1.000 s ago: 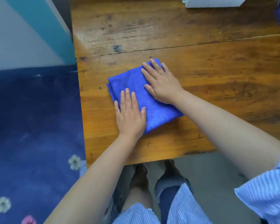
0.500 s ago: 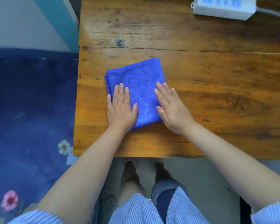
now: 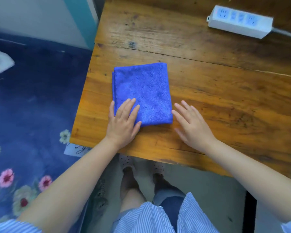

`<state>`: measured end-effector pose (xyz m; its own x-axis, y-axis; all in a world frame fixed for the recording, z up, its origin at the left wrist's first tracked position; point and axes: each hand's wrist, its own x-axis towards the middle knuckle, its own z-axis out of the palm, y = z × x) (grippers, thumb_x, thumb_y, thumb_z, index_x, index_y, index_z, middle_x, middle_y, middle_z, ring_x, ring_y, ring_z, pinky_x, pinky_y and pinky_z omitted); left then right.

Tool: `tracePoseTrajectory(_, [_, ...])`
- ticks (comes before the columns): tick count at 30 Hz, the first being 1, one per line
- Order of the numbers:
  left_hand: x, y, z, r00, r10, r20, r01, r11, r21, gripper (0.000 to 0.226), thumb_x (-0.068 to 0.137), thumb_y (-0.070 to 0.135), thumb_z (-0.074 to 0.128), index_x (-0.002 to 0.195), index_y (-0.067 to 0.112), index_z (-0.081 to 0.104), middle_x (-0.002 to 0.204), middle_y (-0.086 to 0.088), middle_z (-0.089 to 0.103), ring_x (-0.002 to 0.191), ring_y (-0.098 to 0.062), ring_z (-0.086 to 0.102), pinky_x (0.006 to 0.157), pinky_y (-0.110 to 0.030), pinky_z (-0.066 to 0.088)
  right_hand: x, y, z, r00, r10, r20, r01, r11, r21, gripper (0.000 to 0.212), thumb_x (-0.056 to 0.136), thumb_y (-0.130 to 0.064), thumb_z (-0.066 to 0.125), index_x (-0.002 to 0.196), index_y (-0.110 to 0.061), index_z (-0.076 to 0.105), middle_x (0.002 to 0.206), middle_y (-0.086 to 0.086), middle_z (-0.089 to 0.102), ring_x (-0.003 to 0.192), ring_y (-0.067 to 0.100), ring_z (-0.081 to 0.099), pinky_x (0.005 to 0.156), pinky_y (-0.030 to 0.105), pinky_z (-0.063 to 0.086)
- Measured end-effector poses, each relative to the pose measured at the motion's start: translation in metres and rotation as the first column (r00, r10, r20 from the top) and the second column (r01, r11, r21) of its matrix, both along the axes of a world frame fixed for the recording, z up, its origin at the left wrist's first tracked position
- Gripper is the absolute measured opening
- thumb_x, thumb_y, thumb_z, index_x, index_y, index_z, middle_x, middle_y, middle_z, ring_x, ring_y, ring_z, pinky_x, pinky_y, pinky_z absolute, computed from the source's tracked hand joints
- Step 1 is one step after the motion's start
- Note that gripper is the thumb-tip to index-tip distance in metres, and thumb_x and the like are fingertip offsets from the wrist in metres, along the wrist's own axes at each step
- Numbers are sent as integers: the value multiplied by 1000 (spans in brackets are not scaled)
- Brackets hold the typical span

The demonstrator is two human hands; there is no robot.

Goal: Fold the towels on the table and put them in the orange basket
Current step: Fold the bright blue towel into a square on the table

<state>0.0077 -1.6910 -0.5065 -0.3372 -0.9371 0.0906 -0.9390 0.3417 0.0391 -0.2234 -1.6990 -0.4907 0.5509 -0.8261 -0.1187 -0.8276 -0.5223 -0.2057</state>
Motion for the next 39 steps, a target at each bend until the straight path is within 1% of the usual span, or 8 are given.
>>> tracePoseTrajectory(3, [-2, 16, -1, 996, -27, -85, 32, 998, 57, 33, 73, 26, 64, 92, -1, 70, 101, -19, 69, 89, -33, 69, 71, -41, 55, 18, -13, -1, 991, 134, 9, -134, 990, 51, 55, 54, 5, 77, 107, 1, 65, 114, 26, 62, 104, 46, 59, 81, 57, 48])
tracePoseTrajectory(6, [-7, 25, -2, 989, 81, -125, -62, 988, 144, 50, 48, 8, 87, 92, -7, 68, 95, -22, 69, 84, -35, 69, 66, -40, 56, 23, -22, 0, 981, 184, 59, -188, 979, 82, 53, 56, 15, 68, 107, 6, 63, 109, 27, 64, 100, 44, 61, 81, 50, 51])
tracePoseTrajectory(9, [-12, 27, -2, 979, 148, -141, -124, 979, 163, 54, 44, -1, 85, 93, -12, 66, 95, -27, 68, 86, -39, 68, 68, -48, 55, 24, -26, 0, 979, 200, 51, -201, 979, 32, 46, 52, 16, 68, 96, 8, 64, 97, 25, 67, 88, 40, 65, 66, 42, 56])
tracePoseTrajectory(15, [-12, 29, -4, 954, 208, -216, -167, 967, 191, 51, 46, -9, 82, 94, -15, 65, 97, -30, 66, 88, -44, 66, 71, -56, 51, 41, -32, -6, 991, 130, -26, -127, 988, 91, 32, 79, 7, 39, 110, 6, 50, 117, 24, 50, 112, 36, 45, 75, 46, 46])
tracePoseTrajectory(19, [-12, 28, -5, 948, 218, -232, -180, 968, 176, 52, 46, -9, 82, 95, -14, 65, 97, -29, 67, 88, -43, 66, 71, -55, 52, 37, -41, -7, 995, 96, -5, -94, 982, 162, 32, 83, -1, 39, 113, 0, 49, 121, 15, 50, 116, 26, 42, 83, 40, 44])
tracePoseTrajectory(25, [-5, 34, -1, 949, 163, -270, -138, 985, 108, 49, 40, -20, 75, 88, -11, 69, 88, -24, 70, 78, -37, 69, 64, -46, 55, 20, -33, 6, 983, 16, 184, -72, 950, 304, 30, 76, -2, 52, 105, 3, 59, 103, 20, 63, 99, 33, 57, 80, 37, 42])
tracePoseTrajectory(30, [8, 53, 11, 962, 106, -250, -86, 992, 91, 33, 65, 4, 41, 78, -5, 70, 74, -15, 69, 66, -28, 69, 58, -26, 52, 11, -7, 22, 948, -128, 292, -9, 905, 425, 23, 73, 7, 55, 95, 6, 63, 88, 22, 66, 77, 28, 57, 68, 31, 34])
tracePoseTrajectory(39, [43, 146, 44, 943, 101, -319, -156, 976, -152, 17, 90, 14, 35, 103, 5, 42, 79, -21, 67, 82, -23, 41, 66, -34, 48, 43, 36, 63, 911, -144, 387, -118, 807, 578, 29, 79, 10, 48, 97, -11, 58, 77, -1, 52, 62, 7, 45, 60, 14, 35])
